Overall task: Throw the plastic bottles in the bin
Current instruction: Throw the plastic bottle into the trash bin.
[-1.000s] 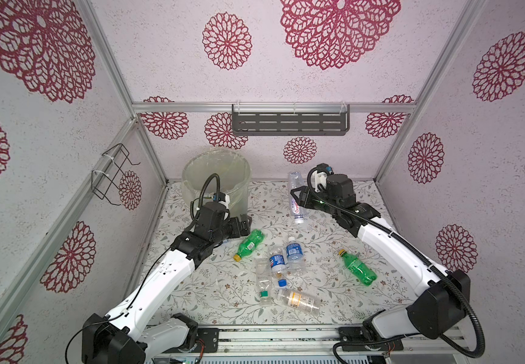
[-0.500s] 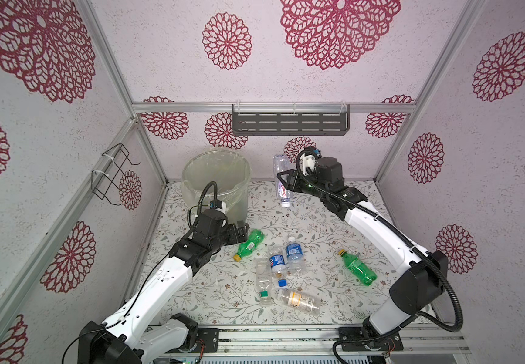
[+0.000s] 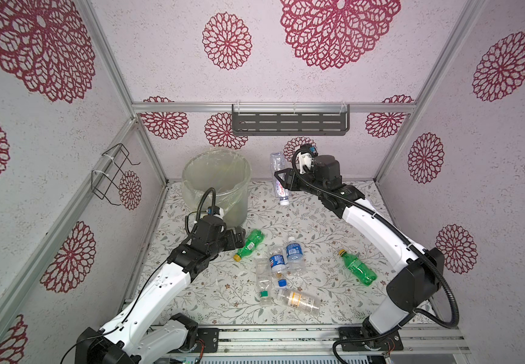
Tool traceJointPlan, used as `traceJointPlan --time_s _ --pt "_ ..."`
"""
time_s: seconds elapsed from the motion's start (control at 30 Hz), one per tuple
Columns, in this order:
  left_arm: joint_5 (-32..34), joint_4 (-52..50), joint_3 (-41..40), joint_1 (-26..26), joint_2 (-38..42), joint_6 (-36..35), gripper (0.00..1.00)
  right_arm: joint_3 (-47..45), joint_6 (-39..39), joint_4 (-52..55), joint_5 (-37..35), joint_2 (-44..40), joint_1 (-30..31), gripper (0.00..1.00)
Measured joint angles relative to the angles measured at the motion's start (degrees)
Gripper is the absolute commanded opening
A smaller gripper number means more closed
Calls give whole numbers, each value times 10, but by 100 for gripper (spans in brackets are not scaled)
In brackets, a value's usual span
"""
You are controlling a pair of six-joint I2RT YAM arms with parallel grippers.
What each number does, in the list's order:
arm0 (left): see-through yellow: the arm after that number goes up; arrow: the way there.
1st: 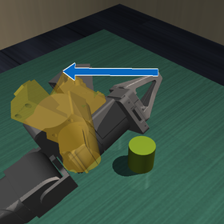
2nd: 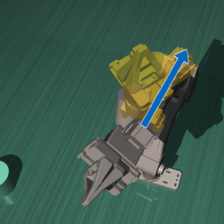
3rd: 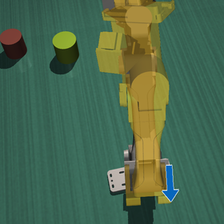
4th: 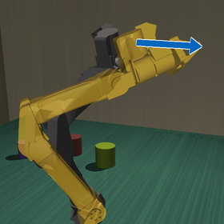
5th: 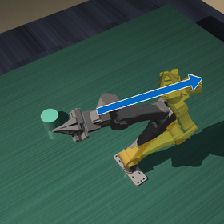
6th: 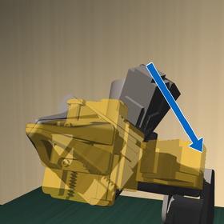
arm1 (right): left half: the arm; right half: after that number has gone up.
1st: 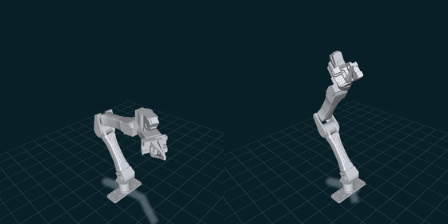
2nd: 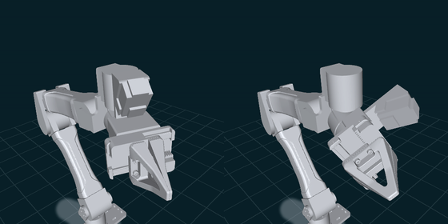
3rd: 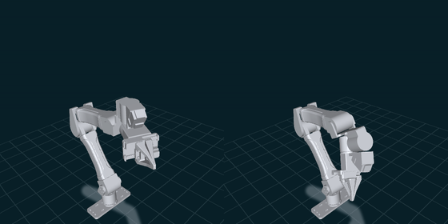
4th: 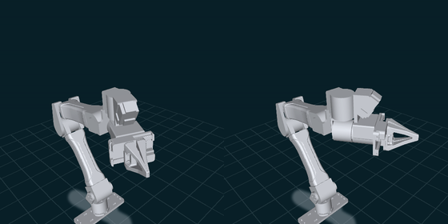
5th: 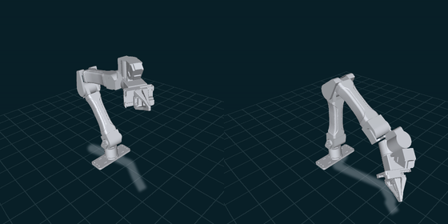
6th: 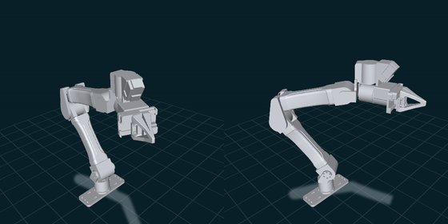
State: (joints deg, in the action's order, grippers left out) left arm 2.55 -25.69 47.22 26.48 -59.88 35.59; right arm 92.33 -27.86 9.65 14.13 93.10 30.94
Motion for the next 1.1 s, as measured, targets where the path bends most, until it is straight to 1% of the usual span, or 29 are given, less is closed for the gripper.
traceJointPlan --time_s 0.07,0.17,0.27,0.33,0.4,0.5,0.6,0.63,0.7,0.73,0.77,0.83,0.9,1.0,1.1 --pt "4 0 -14 0 12 2 97 -28 9 5 -6 -28 0 50" --pt "9 0 -37 0 33 8 97 -47 16 5 -9 -58 0 50" --pt "11 -2 -52 0 45 12 97 -41 19 -1 -9 -67 0 50" --pt "12 -3 -54 0 47 14 97 -19 18 -5 -8 -58 3 49" --pt "13 -4 -54 0 49 16 97 21 17 -8 -4 -34 7 49" --pt "15 -4 -54 0 51 18 97 129 17 -12 2 40 21 49" --pt "17 -5 -54 0 53 20 97 298 17 -7 10 157 43 51" --pt "19 -6 -54 0 53 20 97 371 14 0 13 207 51 54" --pt "23 -8 -54 0 53 20 97 512 9 0 16 308 63 66" --pt "25 -9 -54 0 53 20 97 560 5 -5 16 350 68 87" --pt "26 -9 -54 0 53 20 97 582 0 -9 17 377 73 99" --pt "28 -10 -54 0 53 20 97 577 -3 -13 17 400 78 99" --pt "31 -12 -53 0 53 20 97 531 -6 -22 15 400 80 99" --pt "34 -12 -52 0 53 19 97 449 -5 -36 12 376 78 99" --pt "35 -13 -50 0 53 18 97 381 2 -37 9 332 78 99"
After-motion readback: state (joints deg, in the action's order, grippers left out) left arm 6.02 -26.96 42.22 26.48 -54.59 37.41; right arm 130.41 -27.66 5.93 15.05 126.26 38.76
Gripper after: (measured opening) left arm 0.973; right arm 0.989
